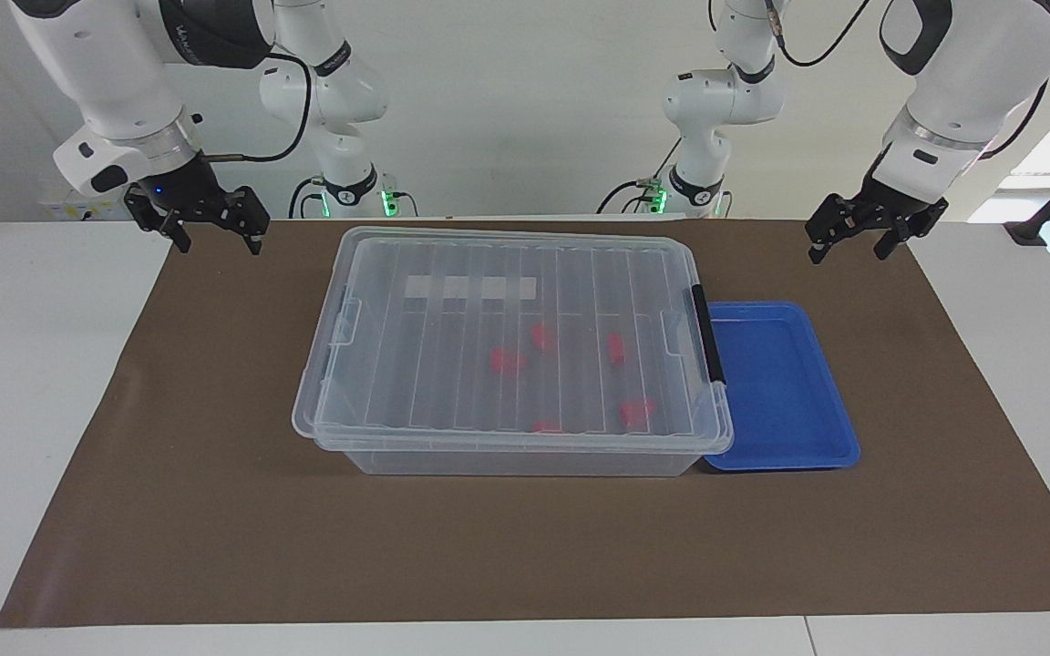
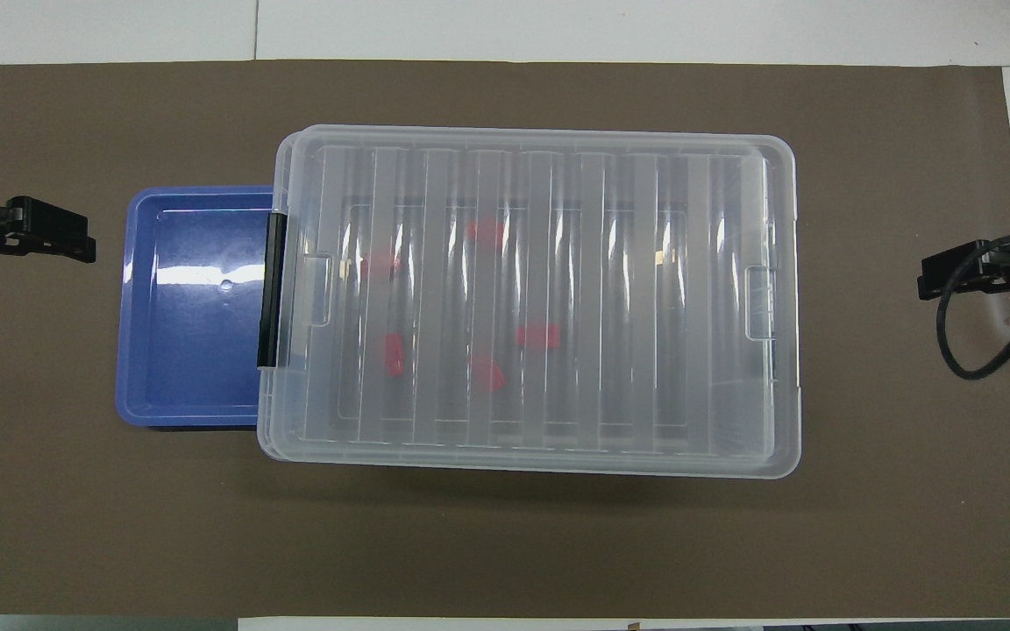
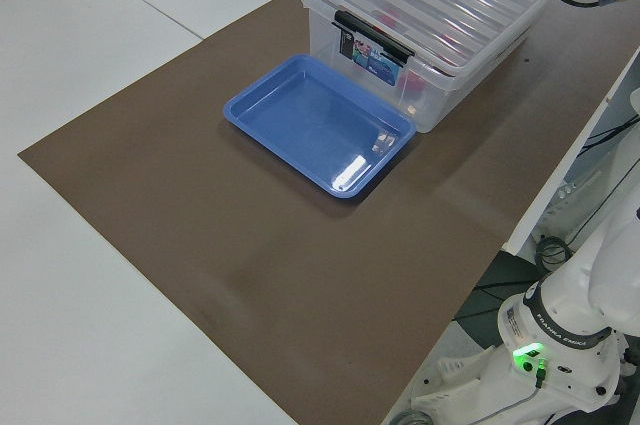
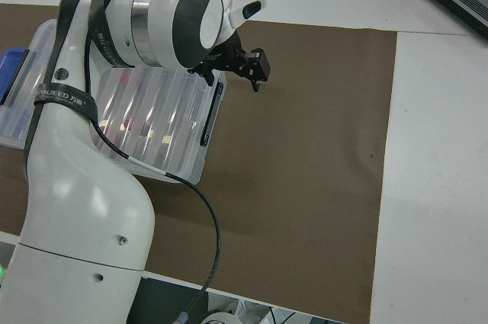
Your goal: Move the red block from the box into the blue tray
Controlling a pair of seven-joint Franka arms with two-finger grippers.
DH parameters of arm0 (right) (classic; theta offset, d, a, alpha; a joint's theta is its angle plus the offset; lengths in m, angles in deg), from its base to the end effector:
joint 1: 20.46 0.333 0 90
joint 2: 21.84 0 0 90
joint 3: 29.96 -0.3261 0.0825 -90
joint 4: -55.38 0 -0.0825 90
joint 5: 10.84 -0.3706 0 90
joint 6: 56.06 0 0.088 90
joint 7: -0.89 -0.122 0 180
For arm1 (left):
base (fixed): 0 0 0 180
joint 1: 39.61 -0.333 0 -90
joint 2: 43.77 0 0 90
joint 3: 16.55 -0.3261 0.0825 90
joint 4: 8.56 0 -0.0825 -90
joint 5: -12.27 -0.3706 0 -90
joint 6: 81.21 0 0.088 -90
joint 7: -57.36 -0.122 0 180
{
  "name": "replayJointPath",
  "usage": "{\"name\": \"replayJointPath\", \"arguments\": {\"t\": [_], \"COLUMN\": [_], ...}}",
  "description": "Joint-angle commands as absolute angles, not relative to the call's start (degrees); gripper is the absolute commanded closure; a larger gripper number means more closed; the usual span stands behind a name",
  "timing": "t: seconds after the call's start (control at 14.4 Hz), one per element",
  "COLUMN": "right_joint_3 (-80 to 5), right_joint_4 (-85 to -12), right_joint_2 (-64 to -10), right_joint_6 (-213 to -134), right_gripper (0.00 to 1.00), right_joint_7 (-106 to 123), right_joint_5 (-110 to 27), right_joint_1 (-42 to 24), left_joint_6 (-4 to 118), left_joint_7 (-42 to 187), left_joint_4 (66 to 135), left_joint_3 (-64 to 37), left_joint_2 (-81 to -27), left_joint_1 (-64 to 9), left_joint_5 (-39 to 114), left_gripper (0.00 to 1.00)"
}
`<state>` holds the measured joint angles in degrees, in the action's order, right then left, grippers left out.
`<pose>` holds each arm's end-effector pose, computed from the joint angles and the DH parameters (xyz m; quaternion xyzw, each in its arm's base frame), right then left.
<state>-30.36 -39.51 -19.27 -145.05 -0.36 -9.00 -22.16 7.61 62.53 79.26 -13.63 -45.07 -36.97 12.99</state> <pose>0.5220 -0.0157 0.6031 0.9992 -0.0221 -0.0291 0.0162 0.5438 -0.0542 0.6229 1.0000 -0.0035 -0.0032 0.0066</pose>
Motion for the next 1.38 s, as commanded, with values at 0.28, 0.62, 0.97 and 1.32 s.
{"name": "replayJointPath", "arguments": {"t": [0.28, 0.62, 0.97, 1.32], "right_joint_3": [-30.3, -30.4, -31.0, -31.2], "right_joint_4": [-39.1, -39.4, -41.0, -40.4], "right_joint_2": [-19.3, -18.8, -18.9, -21.8], "right_joint_6": [-144.4, -146.4, -150.9, -152.7], "right_gripper": [0.00, 0.00, 0.00, 0.00], "right_joint_7": [-1.6, -1.2, -3.6, -11.4], "right_joint_5": [-8.6, -9.2, -12.6, -13.3], "right_joint_1": [-22.2, -22.0, -21.4, -16.3], "left_joint_6": [7.0, 7.0, 7.0, 6.9], "left_joint_7": [63.2, 63.2, 63.2, 63.0], "left_joint_4": [81.0, 81.0, 81.0, 81.0], "left_joint_3": [-13.8, -13.8, -13.8, -13.8], "left_joint_2": [-43.3, -43.3, -43.3, -43.3], "left_joint_1": [-37.5, -37.6, -37.5, -37.3], "left_joint_5": [12.3, 12.3, 12.3, 12.3], "left_gripper": [0.00, 0.00, 0.00, 0.00]}}
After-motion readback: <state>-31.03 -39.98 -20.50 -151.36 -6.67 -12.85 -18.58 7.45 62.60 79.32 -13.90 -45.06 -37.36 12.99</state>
